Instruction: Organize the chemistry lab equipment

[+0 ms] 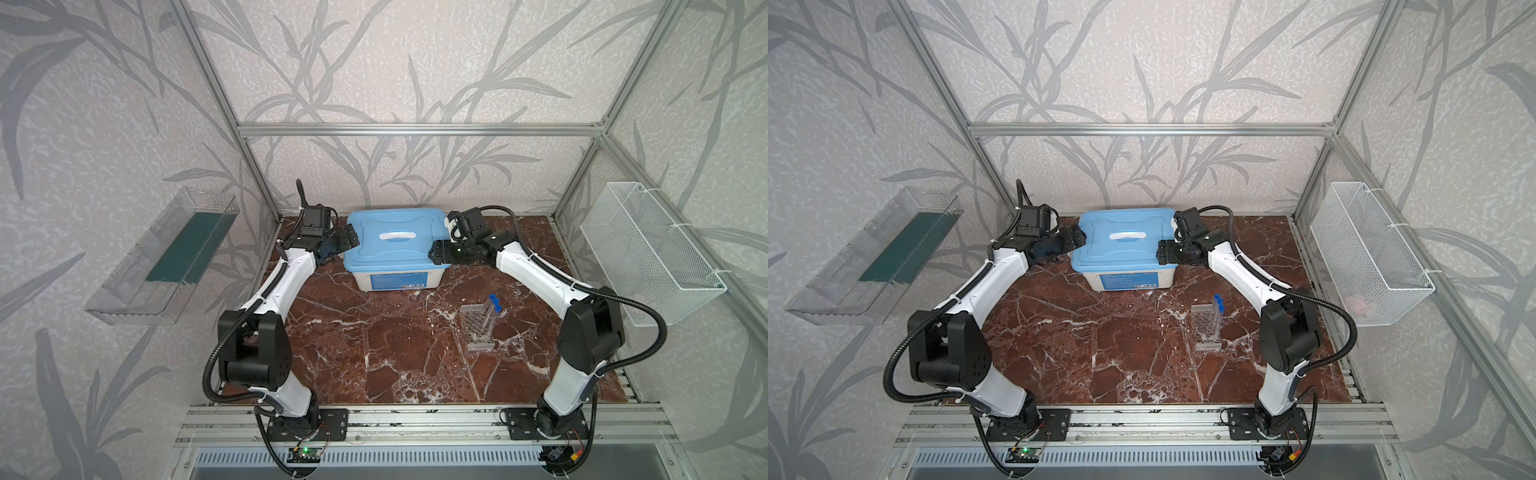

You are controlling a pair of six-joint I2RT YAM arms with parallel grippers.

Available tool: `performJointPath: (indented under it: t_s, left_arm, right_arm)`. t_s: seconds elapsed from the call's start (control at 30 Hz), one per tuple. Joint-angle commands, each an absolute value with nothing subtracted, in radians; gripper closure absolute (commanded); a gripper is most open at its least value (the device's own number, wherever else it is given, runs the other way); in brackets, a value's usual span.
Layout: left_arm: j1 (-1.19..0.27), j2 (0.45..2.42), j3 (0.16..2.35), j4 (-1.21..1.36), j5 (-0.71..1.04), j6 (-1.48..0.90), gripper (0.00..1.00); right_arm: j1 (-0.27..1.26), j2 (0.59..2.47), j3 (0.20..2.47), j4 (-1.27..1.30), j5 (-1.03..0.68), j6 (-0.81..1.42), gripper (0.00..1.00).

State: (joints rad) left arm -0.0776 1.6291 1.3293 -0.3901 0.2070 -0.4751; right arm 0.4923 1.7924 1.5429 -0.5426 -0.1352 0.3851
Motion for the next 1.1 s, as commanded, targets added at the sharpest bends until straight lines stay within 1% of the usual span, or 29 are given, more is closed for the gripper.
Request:
performJointPath:
  t_s: [0.0, 0.13, 0.17, 0.23, 0.27, 0.37, 0.4, 0.5, 0.53, 0.73, 0.77, 0.83, 0.87, 0.93, 1.0, 1.07]
  left_arm:
    - [-0.076, 1.658, 1.299, -0.277, 0.308, -0.505, 0.04]
    - [-0.066, 1.692, 1.275, -0.209, 0.381, -0.541, 0.03]
    - [-0.066, 1.698, 1.273, -0.206, 0.391, -0.547, 0.01]
    - [-0.07, 1.703, 1.266, -0.19, 0.421, -0.558, 0.01]
    - [-0.073, 1.699, 1.268, -0.197, 0.419, -0.559, 0.03]
    - [-0.097, 1.683, 1.309, -0.289, 0.331, -0.5, 0.13]
    - [-0.108, 1.688, 1.336, -0.335, 0.297, -0.471, 0.18]
    - [-0.138, 1.708, 1.381, -0.427, 0.221, -0.414, 0.28]
    - [-0.154, 1.707, 1.384, -0.44, 0.197, -0.398, 0.3]
    - [-0.255, 1.749, 1.451, -0.551, 0.034, -0.308, 0.32]
    - [-0.266, 1.761, 1.461, -0.57, 0.01, -0.3, 0.33]
    - [-0.291, 1.785, 1.478, -0.607, -0.045, -0.286, 0.39]
    - [-0.296, 1.794, 1.483, -0.622, -0.062, -0.284, 0.42]
    - [-0.296, 1.817, 1.497, -0.663, -0.078, -0.305, 0.42]
    - [-0.296, 1.822, 1.494, -0.669, -0.093, -0.306, 0.46]
    - [-0.295, 1.815, 1.484, -0.658, -0.1, -0.327, 0.46]
  right_arm:
    - [0.494, 1.812, 1.495, -0.633, -0.111, 0.356, 0.18]
    - [0.494, 1.818, 1.49, -0.619, -0.135, 0.357, 0.18]
    - [0.494, 1.818, 1.491, -0.619, -0.138, 0.358, 0.18]
    - [0.493, 1.821, 1.49, -0.62, -0.138, 0.356, 0.18]
    - [0.494, 1.821, 1.487, -0.62, -0.138, 0.356, 0.18]
    - [0.501, 1.828, 1.472, -0.618, -0.135, 0.351, 0.19]
    - [0.502, 1.831, 1.465, -0.617, -0.132, 0.35, 0.19]
    - [0.503, 1.833, 1.442, -0.609, -0.125, 0.353, 0.19]
    - [0.503, 1.833, 1.438, -0.605, -0.124, 0.354, 0.19]
    - [0.503, 1.832, 1.432, -0.603, -0.124, 0.356, 0.19]
    - [0.503, 1.832, 1.43, -0.604, -0.125, 0.356, 0.19]
    - [0.503, 1.828, 1.433, -0.604, -0.126, 0.357, 0.19]
    - [0.503, 1.824, 1.435, -0.604, -0.126, 0.357, 0.19]
    - [0.503, 1.815, 1.449, -0.61, -0.127, 0.354, 0.19]
    - [0.503, 1.806, 1.465, -0.619, -0.123, 0.351, 0.19]
    - [0.502, 1.8, 1.485, -0.624, -0.129, 0.348, 0.19]
